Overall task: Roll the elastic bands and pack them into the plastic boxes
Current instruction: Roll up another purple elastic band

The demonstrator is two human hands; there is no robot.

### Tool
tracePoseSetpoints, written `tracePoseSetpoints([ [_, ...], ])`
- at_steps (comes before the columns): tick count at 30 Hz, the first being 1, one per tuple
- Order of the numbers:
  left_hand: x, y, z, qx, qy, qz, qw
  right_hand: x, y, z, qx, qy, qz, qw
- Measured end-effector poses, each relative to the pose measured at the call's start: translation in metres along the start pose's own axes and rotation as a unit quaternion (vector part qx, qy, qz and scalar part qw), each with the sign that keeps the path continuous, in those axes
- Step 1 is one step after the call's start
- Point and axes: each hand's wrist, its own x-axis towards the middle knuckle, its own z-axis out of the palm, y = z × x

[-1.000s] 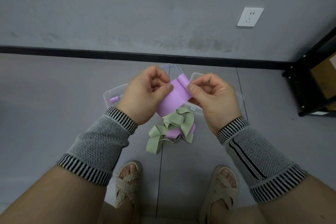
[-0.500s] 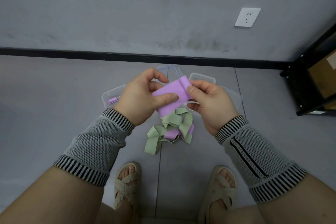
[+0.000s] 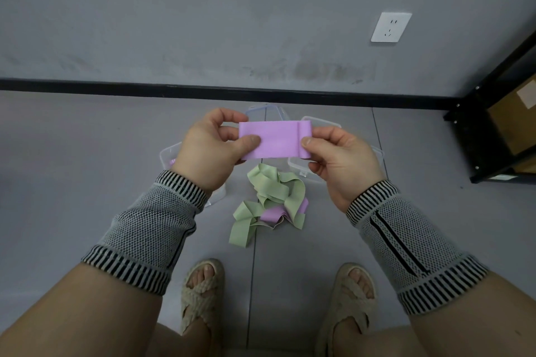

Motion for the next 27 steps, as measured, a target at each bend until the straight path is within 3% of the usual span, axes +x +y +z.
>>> tracePoseSetpoints([
  [8,-0.002,0.0,-0.002,0.028,0.002,0.017,0.999,-0.003,0.0,0.005,0.038,-0.025,-0.016,0.999],
  [18,-0.007,0.007,0.0,0.032,-0.018,0.045,0.998,-0.004,0.0,0.008,-0.012,-0.017,-0.05,0.999],
  [27,-0.004,0.002,-0.003,0.002,-0.001,0.025,1.0,-0.011,-0.007,0.008,0.0,-0.069,-0.1,0.993],
])
